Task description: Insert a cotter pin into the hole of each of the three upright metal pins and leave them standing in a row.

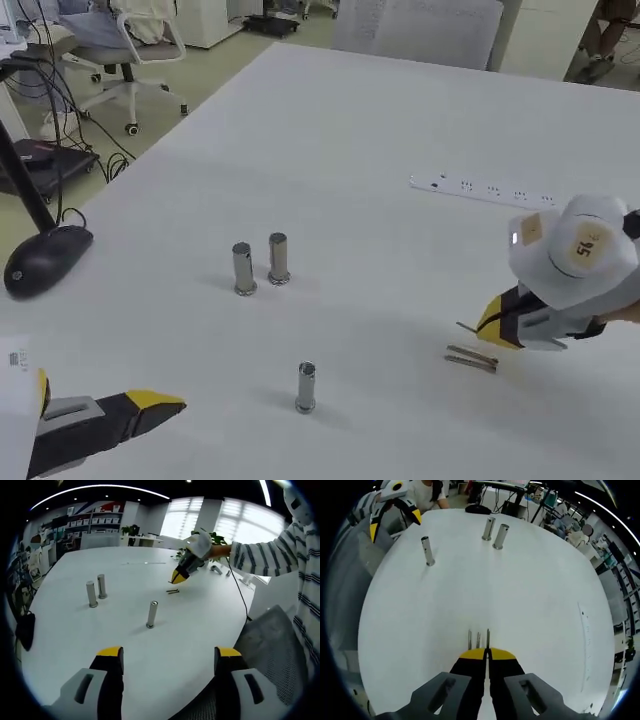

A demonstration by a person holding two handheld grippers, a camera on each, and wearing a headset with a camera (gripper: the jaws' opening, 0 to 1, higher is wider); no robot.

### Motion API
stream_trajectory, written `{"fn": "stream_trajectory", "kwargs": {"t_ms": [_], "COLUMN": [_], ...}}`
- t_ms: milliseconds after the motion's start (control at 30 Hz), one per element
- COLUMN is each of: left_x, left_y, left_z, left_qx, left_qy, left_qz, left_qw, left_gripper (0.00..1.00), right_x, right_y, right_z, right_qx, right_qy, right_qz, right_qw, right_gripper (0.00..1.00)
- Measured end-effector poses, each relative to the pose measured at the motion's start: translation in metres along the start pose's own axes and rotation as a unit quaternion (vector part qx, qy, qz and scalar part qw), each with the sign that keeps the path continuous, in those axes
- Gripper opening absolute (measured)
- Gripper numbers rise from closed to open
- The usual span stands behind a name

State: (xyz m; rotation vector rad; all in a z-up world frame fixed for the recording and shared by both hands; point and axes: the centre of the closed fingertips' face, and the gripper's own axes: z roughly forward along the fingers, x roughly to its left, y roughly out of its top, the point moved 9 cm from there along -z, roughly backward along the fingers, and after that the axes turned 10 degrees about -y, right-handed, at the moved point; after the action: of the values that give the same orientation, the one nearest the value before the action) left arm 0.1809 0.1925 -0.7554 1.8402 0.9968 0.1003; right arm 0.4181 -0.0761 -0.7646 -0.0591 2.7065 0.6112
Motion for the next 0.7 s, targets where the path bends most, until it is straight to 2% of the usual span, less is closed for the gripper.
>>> {"fn": "stream_trajectory", "kwargs": {"t_ms": [133,200,400,533,700], "left_x": [-0.001,0.0,0.002,0.003,0.004], "left_y": [0.002,0.005,0.015,0.028,0.044], "left_z": [0.0,-0.001,0.002,0.008,0.016], "left_qx": [0.001,-0.002,-0.011,-0.009,-0.014], "left_qy": [0.003,0.01,0.012,-0.002,-0.021], "left_qz": [0.008,0.013,0.024,0.041,0.049], "left_qw": [1.0,0.9999,0.9996,0.9991,0.9985], "left_gripper": [0.72,0.68,0.65,0.63,0.61], "right_x": [0.007,0.01,0.02,0.025,0.033], "right_y": [0.0,0.002,0.008,0.011,0.014], "right_z": [-0.009,-0.012,-0.021,-0.026,-0.034], "right_qx": [-0.003,-0.004,-0.01,-0.015,-0.015], "right_qy": [-0.01,-0.012,-0.024,-0.025,-0.04], "right_qz": [-0.007,-0.009,-0.029,-0.026,-0.043], "right_qw": [0.9999,0.9999,0.9993,0.9992,0.9982], "right_gripper": [0.01,0.01,0.01,0.01,0.01]}}
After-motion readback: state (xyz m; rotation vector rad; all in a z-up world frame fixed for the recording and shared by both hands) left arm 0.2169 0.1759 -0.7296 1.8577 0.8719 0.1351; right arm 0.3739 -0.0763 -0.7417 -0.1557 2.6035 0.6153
